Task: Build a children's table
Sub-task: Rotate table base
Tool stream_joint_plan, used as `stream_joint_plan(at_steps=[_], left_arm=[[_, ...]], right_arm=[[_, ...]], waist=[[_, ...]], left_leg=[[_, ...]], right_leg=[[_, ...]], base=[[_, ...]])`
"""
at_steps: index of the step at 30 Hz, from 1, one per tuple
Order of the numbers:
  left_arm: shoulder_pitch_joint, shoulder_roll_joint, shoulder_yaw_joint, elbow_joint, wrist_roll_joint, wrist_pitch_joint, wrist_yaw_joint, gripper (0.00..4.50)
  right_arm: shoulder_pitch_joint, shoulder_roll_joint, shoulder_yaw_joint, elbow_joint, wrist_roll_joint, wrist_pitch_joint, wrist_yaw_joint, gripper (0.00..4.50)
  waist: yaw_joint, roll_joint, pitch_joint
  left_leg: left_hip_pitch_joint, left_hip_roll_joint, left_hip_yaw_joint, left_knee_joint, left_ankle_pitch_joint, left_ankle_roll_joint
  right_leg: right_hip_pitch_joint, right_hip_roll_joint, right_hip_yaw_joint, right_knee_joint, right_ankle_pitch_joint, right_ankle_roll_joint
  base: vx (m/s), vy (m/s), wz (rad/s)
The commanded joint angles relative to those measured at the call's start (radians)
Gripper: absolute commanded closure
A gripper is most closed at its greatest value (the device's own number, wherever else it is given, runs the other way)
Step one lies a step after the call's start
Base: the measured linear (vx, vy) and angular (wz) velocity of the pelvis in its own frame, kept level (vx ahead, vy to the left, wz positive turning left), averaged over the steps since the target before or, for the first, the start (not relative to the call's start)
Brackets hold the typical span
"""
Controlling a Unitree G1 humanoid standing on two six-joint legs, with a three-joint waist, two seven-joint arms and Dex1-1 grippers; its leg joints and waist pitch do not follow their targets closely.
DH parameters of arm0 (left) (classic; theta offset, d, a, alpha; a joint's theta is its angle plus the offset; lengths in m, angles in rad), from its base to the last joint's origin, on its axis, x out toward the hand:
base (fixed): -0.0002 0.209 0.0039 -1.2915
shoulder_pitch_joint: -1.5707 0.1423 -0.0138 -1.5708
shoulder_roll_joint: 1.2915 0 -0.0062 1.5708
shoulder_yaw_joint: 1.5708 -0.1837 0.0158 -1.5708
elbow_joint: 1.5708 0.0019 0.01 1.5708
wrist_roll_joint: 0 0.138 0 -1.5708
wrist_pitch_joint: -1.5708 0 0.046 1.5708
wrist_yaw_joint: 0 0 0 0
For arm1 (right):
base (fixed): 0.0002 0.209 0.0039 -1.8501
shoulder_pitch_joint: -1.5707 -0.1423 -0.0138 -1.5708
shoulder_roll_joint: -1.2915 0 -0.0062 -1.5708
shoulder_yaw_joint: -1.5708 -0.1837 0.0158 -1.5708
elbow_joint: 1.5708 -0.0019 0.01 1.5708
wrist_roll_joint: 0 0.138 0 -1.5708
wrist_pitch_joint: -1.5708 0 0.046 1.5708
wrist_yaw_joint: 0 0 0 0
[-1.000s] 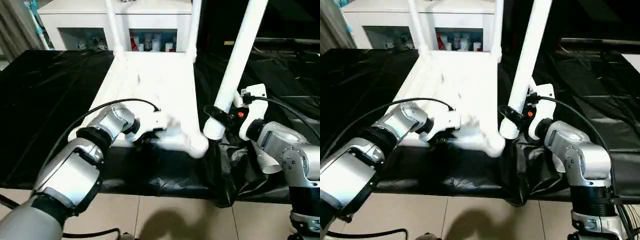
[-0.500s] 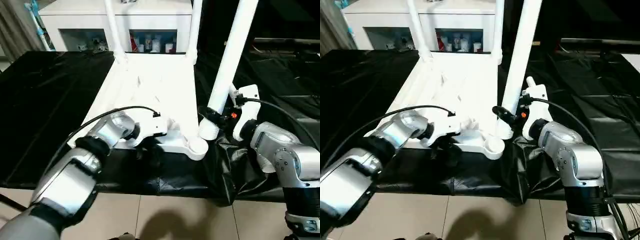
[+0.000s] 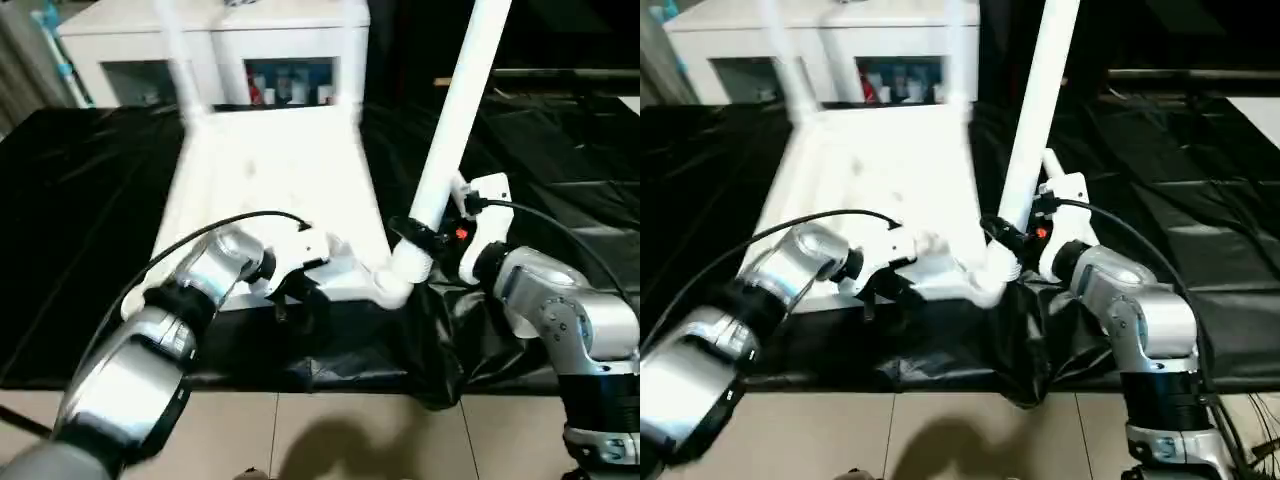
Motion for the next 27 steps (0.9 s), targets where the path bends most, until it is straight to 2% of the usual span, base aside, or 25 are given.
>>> stream_joint_plan(at_steps=[1,2,3,4,6,7,9,10,11,12,13,15,18,21,23,27], left_arm=[[0.079,0.019,0.052,-0.023,-0.037,-0.025,0.065,4.50],[0.104,0.015,0.051,-0.039,-0.040,-0.063,0.071,4.50],[0.127,0.009,0.058,-0.053,-0.046,-0.089,0.079,4.50],[0.149,0.000,0.070,-0.066,-0.051,-0.101,0.097,4.50],[0.178,-0.006,0.081,-0.093,-0.052,-0.128,0.117,4.50],[0.193,-0.006,0.086,-0.120,-0.051,-0.119,0.125,4.50],[0.213,-0.009,0.101,-0.154,-0.062,-0.145,0.134,4.50],[0.220,-0.008,0.104,-0.169,-0.065,-0.151,0.134,4.50],[0.225,-0.008,0.106,-0.179,-0.067,-0.155,0.134,4.50],[0.237,-0.003,0.105,-0.203,-0.069,-0.176,0.126,4.50],[0.245,0.000,0.103,-0.216,-0.069,-0.187,0.124,4.50],[0.257,0.008,0.094,-0.235,-0.064,-0.202,0.113,4.50],[0.274,0.027,0.071,-0.260,-0.044,-0.190,0.087,4.50],[0.282,0.045,0.054,-0.276,-0.030,-0.176,0.057,4.50],[0.284,0.056,0.050,-0.289,-0.021,-0.153,0.034,4.50],[0.274,0.058,0.052,-0.295,-0.028,-0.139,0.015,4.50]], right_arm=[[-0.011,0.011,0.006,-0.027,0.013,-0.012,0.004,2.64],[-0.014,0.016,0.010,-0.022,0.012,-0.019,0.007,2.64],[-0.018,0.022,0.014,-0.016,0.010,-0.029,0.010,2.64],[-0.025,0.031,0.019,-0.006,0.009,-0.050,0.020,2.64],[-0.038,0.032,0.044,0.012,-0.019,-0.099,0.037,2.64],[-0.045,0.031,0.060,0.026,-0.041,-0.128,0.043,2.64],[-0.062,0.032,0.094,0.062,-0.090,-0.208,0.057,2.64],[-0.069,0.033,0.099,0.073,-0.097,-0.216,0.058,2.64],[-0.073,0.034,0.102,0.079,-0.101,-0.220,0.058,2.64],[-0.087,0.041,0.099,0.100,-0.100,-0.222,0.056,2.64],[-0.094,0.046,0.095,0.110,-0.099,-0.224,0.055,2.64],[-0.102,0.052,0.086,0.124,-0.093,-0.224,0.056,2.64],[-0.112,0.043,0.106,0.151,-0.107,-0.231,0.074,2.64],[-0.120,0.028,0.133,0.171,-0.111,-0.220,0.112,2.64],[-0.121,0.001,0.180,0.194,-0.142,-0.224,0.161,2.64],[-0.128,-0.007,0.193,0.233,-0.168,-0.237,0.170,2.64]], waist=[[0.010,-0.028,-0.071],[0.011,-0.029,-0.072],[0.011,-0.024,-0.073],[0.011,-0.024,-0.071],[0.013,-0.022,-0.069],[0.014,-0.027,-0.069],[0.011,-0.027,-0.069],[0.011,-0.032,-0.069],[0.013,-0.028,-0.072],[0.012,-0.032,-0.073],[0.012,-0.028,-0.075],[0.013,-0.031,-0.078],[0.016,-0.036,-0.080],[0.014,-0.035,-0.077],[0.013,-0.038,-0.076],[0.013,-0.039,-0.076]], left_leg=[[-0.004,-0.011,0.006,-0.055,-0.060,-0.019],[-0.005,-0.011,0.005,-0.056,-0.058,-0.017],[-0.003,-0.009,0.005,-0.056,-0.057,-0.016],[0.001,-0.005,0.008,-0.057,-0.071,-0.010],[0.003,0.000,0.009,-0.060,-0.085,-0.008],[0.004,0.002,0.010,-0.060,-0.086,-0.009],[0.001,0.001,0.011,-0.061,-0.082,-0.009],[0.001,0.001,0.012,-0.060,-0.072,-0.004],[0.001,0.002,0.011,-0.060,-0.065,-0.003],[0.001,0.001,0.012,-0.060,-0.054,0.002],[-0.001,0.000,0.011,-0.059,-0.036,0.007],[-0.002,0.000,0.012,-0.056,-0.017,0.018],[-0.001,-0.001,0.012,-0.055,-0.002,0.028],[0.001,0.001,0.014,-0.056,-0.024,0.024],[0.001,0.001,0.014,-0.057,-0.030,0.022],[0.003,0.002,0.015,-0.058,-0.039,0.017]], right_leg=[[0.080,-0.064,0.026,-0.071,0.185,-0.228],[0.082,-0.065,0.027,-0.072,0.177,-0.226],[0.079,-0.066,0.028,-0.071,0.168,-0.222],[0.070,-0.067,0.028,-0.076,0.122,-0.214],[0.064,-0.069,0.029,-0.080,0.067,-0.205],[0.061,-0.069,0.030,-0.080,0.047,-0.199],[0.059,-0.070,0.029,-0.080,0.029,-0.192],[0.059,-0.069,0.029,-0.081,0.034,-0.186],[0.060,-0.072,0.029,-0.075,0.048,-0.187],[0.059,-0.069,0.028,-0.075,0.070,-0.184],[0.060,-0.069,0.028,-0.070,0.109,-0.185],[0.061,-0.069,0.027,-0.064,0.170,-0.186],[0.063,-0.068,0.025,-0.059,0.217,-0.184],[0.060,-0.069,0.024,-0.063,0.186,-0.187],[0.059,-0.069,0.023,-0.064,0.176,-0.191],[0.058,-0.070,0.023,-0.066,0.158,-0.200]], base=[[0.000,0.000,0.00],[0.000,0.000,0.00],[0.000,0.000,0.00],[0.000,0.000,0.00],[0.000,0.000,0.00],[0.000,0.000,0.00],[0.000,0.000,0.00],[0.000,0.000,0.00],[0.000,0.000,0.00],[0.000,0.000,0.00],[0.000,0.000,0.00],[0.000,0.000,0.00],[0.000,0.000,0.00],[0.000,0.000,0.00],[0.000,0.000,0.00],[0.000,0.000,0.00]])
